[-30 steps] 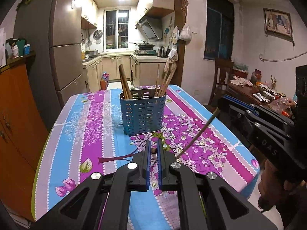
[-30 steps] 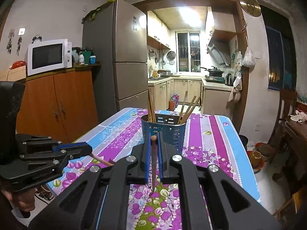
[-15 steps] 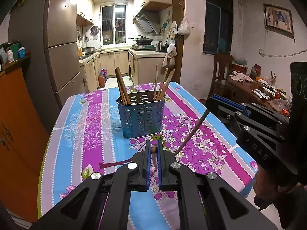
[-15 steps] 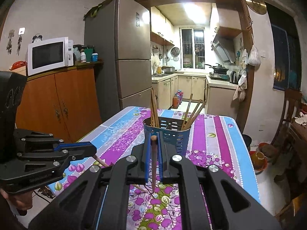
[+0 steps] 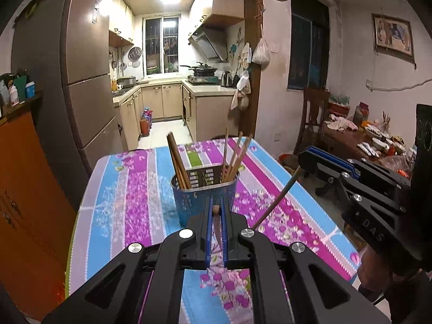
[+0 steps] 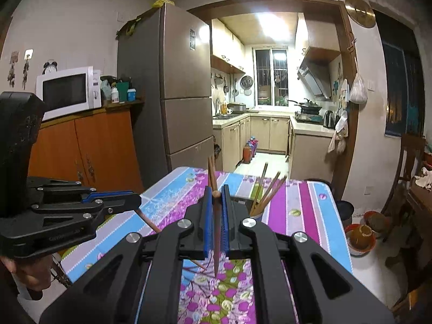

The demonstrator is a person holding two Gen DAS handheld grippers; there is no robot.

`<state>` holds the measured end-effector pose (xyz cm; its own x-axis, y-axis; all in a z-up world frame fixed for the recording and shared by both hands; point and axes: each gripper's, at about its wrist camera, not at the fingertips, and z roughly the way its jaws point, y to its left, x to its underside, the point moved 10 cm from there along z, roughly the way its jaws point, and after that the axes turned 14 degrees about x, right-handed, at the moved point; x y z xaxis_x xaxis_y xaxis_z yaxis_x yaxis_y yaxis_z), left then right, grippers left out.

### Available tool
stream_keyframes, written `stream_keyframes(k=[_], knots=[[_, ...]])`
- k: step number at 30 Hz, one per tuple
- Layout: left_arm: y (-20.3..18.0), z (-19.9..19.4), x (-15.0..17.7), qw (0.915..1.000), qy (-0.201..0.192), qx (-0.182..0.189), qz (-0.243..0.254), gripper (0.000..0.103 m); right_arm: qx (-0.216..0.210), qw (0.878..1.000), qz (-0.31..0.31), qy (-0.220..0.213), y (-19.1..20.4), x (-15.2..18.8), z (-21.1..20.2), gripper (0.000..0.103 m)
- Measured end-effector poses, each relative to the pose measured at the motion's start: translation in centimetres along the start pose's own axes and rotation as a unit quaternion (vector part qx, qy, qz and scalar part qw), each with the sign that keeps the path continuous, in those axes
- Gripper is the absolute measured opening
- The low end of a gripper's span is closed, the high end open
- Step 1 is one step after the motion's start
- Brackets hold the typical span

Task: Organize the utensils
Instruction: 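Lift the right tool's chopstick toward the holder while the left carries its own, then lower the right tool's chopstick into the holder while the left lowers its own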

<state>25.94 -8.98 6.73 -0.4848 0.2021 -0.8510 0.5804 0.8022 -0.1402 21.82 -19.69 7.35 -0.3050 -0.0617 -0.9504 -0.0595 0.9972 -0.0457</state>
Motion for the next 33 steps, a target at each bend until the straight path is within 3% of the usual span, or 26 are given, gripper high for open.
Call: stream_keyframes(k=[9,17,25,33], knots=[[1.8,-1.0,-7.8,0.9993,-0.034,-0.013,0.0,0.007,0.005,0.999,0.009,-0.038,-1.9,-6.6,0.2,0.006],[3.5,0.2,-13.4,0.9979,-0.051,-0.038,0.011,0.007,0.015,0.999,0.015,-0.042,-2.9,-10.4,3.7,0.006],[5.0,4.9,-14.0,0.9992,-0.011,-0.038,0.012,0.007,0.033,0.999,0.018,-0.025,-3.4,-11.4,8.2,0.006],[6.3,9.8,-12.5,0.9986,0.042,-0.033,-0.002,0.007,0.035,0.999,0.026,0.022,-3.5,-9.4,13.2,0.006]])
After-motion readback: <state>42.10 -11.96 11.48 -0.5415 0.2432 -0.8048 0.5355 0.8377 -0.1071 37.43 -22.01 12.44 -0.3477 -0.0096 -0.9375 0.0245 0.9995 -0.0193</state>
